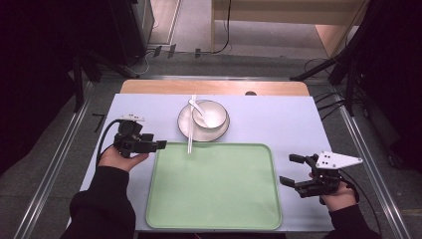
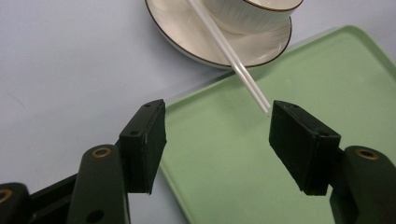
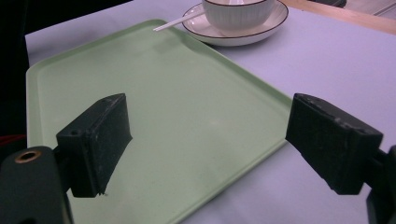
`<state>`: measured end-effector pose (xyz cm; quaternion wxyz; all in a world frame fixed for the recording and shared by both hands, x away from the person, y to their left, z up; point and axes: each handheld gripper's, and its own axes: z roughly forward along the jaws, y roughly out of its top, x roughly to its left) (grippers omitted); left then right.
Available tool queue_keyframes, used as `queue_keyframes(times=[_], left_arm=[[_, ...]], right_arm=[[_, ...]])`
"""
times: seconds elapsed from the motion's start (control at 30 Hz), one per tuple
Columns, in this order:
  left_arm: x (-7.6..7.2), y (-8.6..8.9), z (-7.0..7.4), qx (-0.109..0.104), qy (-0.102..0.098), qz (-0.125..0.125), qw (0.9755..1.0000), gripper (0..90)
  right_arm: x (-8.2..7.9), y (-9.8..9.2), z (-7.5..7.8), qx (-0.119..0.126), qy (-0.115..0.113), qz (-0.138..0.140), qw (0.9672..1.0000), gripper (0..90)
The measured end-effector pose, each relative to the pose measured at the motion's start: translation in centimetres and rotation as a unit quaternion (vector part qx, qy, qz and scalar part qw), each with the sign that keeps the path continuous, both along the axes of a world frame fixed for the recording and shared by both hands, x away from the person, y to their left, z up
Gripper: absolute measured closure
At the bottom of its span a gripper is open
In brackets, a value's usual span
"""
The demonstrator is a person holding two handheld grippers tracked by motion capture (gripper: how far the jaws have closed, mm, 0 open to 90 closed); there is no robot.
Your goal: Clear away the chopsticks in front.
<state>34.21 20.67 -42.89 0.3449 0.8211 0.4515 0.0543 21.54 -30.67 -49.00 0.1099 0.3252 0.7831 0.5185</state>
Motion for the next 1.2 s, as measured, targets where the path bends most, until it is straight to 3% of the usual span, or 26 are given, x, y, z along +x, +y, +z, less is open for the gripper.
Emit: queue_keyframes(times=[0.27,0.67,1.03,1.07,1.2], left_arm=[[1.4,-1.7,-0.2,0.017,-0.004,0.003,0.9998,38.2],[3.6,-3.9,-0.8,0.022,0.01,0.007,0.9997,39.1],[4.9,-5.8,-1.4,0.025,0.022,0.02,0.9992,48.8],[5.1,-6.1,-1.7,0.034,0.021,0.022,0.9989,50.0],[5.7,-6.8,-2.3,0.033,0.036,0.027,0.9984,55.7]], right_arm=[[0.0,0.0,0.0,0.003,-0.001,-0.003,1.0,14.3],[0.0,-0.1,0.1,0.003,0.0,-0.003,1.0,14.4],[0.0,-0.1,0.1,0.004,0.0,-0.003,1.0,14.4],[0.0,-0.1,0.1,0.004,0.0,-0.003,1.0,14.4],[0.0,-0.1,0.1,0.002,0.0,-0.002,1.0,14.4]])
